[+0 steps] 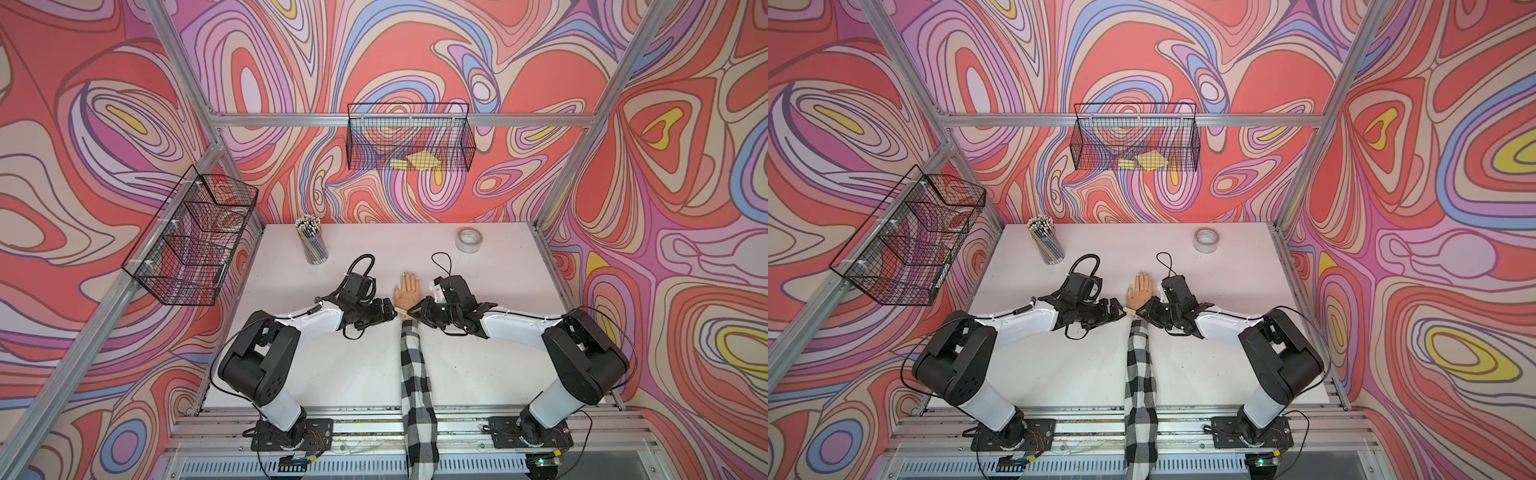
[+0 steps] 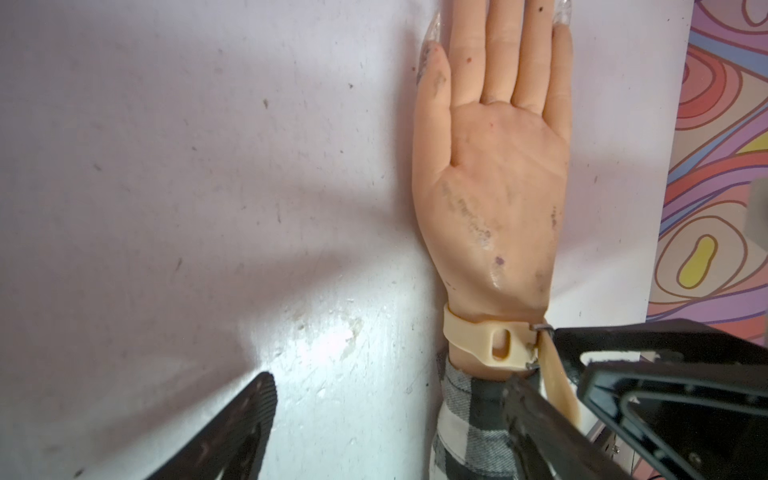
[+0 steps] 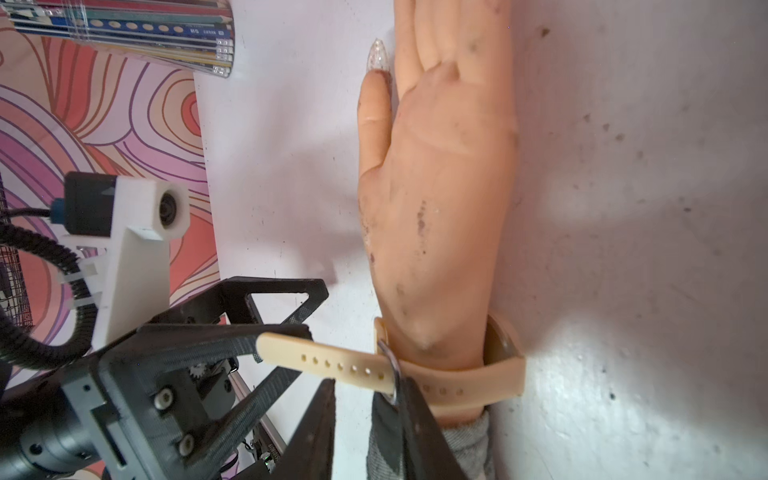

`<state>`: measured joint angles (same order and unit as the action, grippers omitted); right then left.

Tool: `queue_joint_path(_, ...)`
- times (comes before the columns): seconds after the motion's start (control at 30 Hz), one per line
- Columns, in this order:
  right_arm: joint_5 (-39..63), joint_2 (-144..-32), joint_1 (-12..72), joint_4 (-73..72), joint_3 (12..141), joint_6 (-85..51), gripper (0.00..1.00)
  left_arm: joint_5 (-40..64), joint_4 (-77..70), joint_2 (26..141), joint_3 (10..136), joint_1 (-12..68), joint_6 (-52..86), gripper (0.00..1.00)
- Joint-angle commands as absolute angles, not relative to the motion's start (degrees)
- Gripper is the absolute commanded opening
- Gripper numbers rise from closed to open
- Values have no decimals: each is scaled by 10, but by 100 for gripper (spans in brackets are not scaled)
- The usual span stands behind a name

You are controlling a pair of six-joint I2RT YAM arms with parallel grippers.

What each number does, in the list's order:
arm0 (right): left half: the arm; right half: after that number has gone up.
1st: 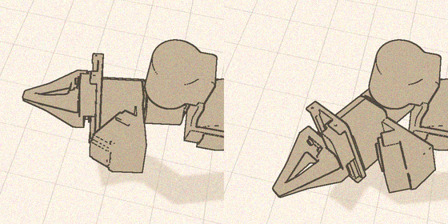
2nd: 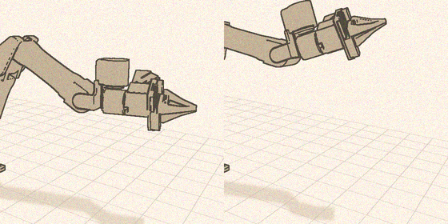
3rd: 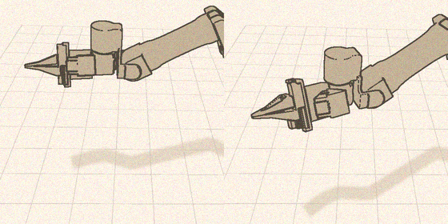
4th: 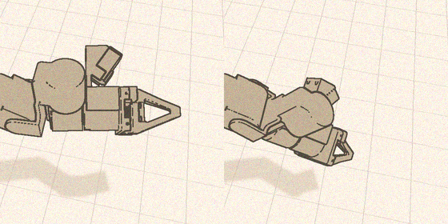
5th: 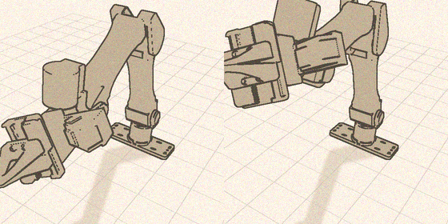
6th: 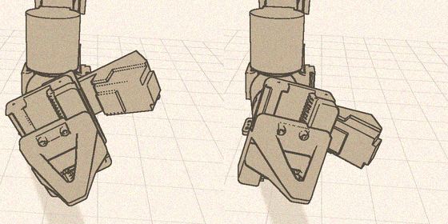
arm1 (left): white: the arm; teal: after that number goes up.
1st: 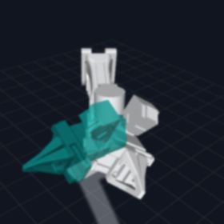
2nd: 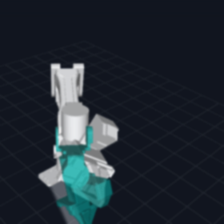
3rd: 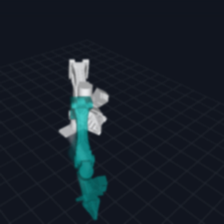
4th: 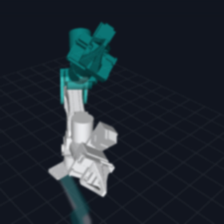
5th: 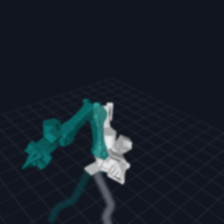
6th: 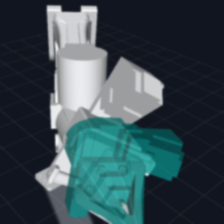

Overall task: Take off the watch
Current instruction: Untie the watch from the hand.

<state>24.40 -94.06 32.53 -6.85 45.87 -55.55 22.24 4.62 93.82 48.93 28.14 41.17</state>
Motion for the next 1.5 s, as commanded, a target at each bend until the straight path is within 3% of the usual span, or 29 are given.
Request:
queue_joint_path(0.0,260,-952,326,-99,471,-570,29,215,53,921,504,283,402,87)
queue_joint_path(0.77,261,-1018,365,-82,559,-567,28,187,69,897,479,270,384,87)
queue_joint_path(1.17,59,-865,365,165,528,-379,30,206,54,914,489,269,388,87)
queue_joint_path(1.47,18,-876,372,157,518,-305,32,207,60,919,498,269,390,87)
